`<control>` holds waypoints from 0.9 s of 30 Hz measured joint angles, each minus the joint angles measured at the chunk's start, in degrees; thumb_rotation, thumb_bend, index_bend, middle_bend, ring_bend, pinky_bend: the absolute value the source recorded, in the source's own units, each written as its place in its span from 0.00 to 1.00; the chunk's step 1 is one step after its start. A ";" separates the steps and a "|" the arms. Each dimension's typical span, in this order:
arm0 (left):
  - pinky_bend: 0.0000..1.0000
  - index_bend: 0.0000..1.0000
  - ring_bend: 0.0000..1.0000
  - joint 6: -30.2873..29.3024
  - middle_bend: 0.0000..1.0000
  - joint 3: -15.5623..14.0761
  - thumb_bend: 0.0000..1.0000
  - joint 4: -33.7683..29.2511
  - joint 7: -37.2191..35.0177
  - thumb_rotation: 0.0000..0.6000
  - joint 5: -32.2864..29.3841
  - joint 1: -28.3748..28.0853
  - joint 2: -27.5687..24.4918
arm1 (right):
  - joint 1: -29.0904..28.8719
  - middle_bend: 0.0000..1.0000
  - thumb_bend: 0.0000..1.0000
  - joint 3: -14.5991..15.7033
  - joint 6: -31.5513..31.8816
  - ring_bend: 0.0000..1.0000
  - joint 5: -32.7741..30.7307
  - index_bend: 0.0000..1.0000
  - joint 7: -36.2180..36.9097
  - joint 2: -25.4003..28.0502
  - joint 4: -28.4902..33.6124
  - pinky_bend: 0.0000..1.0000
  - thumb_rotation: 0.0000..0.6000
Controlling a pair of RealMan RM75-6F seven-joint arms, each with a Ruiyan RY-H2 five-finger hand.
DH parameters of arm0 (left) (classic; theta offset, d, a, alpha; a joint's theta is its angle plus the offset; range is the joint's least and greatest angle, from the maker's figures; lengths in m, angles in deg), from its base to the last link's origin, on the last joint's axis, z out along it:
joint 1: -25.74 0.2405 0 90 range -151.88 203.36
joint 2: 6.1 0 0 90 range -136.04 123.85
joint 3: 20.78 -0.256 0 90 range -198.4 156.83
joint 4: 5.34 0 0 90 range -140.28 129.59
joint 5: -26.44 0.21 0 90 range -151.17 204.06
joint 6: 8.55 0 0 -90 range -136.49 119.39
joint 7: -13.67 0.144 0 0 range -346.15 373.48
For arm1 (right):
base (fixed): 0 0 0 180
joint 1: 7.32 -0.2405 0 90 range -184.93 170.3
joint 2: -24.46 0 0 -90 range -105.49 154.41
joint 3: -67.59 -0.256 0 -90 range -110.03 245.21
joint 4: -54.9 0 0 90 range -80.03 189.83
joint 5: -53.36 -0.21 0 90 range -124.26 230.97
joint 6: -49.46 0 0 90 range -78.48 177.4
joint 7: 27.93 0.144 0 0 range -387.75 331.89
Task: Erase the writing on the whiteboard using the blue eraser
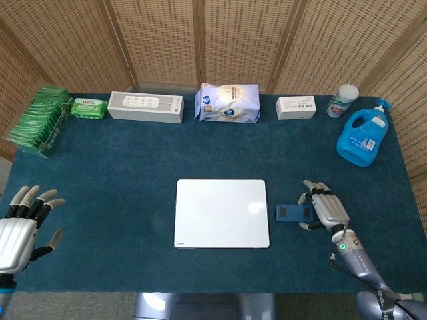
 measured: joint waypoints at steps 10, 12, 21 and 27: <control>0.00 0.25 0.04 0.07 0.20 -0.15 0.43 -0.67 0.92 1.00 -0.06 0.07 -0.03 | 0.77 0.00 0.25 -0.03 0.46 0.00 1.98 0.06 -0.01 0.85 0.55 0.00 0.92; 0.00 0.25 0.04 0.13 0.19 -0.14 0.43 -0.74 1.10 1.00 -0.14 0.04 0.02 | 0.92 0.00 0.25 -0.24 0.82 0.00 2.32 0.02 0.03 1.27 1.17 0.00 0.90; 0.00 0.25 0.03 -0.06 0.19 -0.17 0.43 -0.94 1.22 1.00 -0.50 0.22 0.14 | 1.64 0.00 0.26 -1.44 2.74 0.00 3.14 0.00 0.64 2.82 2.81 0.00 0.81; 0.00 0.26 0.03 0.35 0.19 -0.78 0.43 -0.74 1.10 1.00 -2.09 0.75 0.50 | 3.44 0.01 0.27 -2.71 8.27 0.00 4.59 0.17 1.70 2.92 3.62 0.00 1.00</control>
